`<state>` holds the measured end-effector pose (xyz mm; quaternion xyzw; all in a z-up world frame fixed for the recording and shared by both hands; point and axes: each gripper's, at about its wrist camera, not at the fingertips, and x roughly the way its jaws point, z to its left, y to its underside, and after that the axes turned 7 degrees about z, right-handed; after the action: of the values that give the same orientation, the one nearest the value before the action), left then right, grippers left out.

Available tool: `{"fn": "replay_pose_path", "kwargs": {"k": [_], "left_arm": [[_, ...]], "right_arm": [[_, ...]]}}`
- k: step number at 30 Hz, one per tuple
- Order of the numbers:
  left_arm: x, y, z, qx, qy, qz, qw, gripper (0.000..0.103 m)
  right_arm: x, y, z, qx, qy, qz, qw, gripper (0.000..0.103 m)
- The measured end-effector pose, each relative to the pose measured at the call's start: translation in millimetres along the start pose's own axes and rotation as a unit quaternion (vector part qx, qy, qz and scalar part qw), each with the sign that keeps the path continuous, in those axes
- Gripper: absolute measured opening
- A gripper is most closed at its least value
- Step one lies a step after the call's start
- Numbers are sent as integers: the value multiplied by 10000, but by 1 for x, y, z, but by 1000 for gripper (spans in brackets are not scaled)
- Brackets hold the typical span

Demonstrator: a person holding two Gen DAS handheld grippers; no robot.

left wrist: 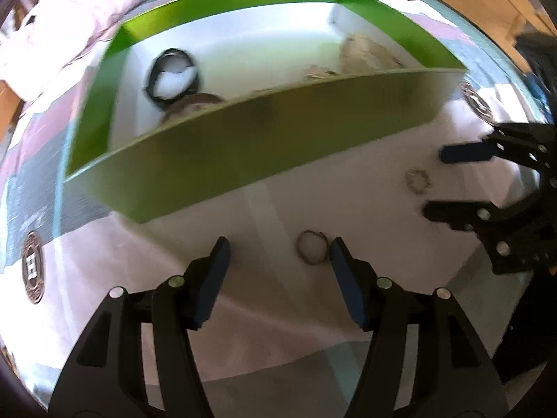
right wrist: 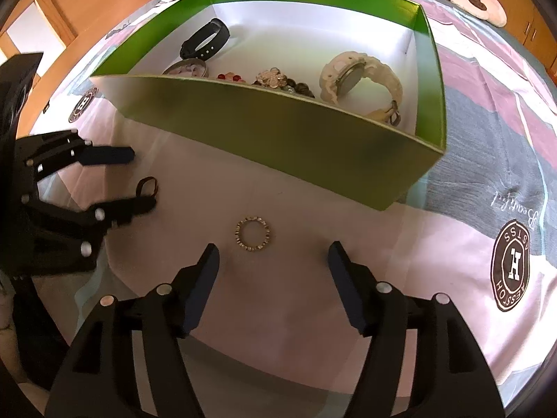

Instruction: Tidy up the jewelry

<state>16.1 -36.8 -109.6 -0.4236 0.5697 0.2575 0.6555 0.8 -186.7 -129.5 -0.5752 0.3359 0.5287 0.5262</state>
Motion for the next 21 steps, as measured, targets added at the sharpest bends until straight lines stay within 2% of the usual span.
{"fn": "replay_pose_path", "kwargs": {"k": [5, 9, 13, 21], "left_arm": [[-2, -1, 18, -366, -128, -6, 9992, 60], [-7, 1, 13, -191, 36, -46, 9998, 60], [-3, 2, 1, -1, 47, 21, 10000, 60], [0, 0, -4, 46, 91, 20, 9999, 58]], "right_arm": [[0, -2, 0, 7, -1, -29, 10000, 66], [-3, -2, 4, -62, -14, -106, 9999, 66], [-1, -2, 14, -235, 124, -173, 9995, 66], [5, -3, 24, -461, 297, -274, 9981, 61]]}}
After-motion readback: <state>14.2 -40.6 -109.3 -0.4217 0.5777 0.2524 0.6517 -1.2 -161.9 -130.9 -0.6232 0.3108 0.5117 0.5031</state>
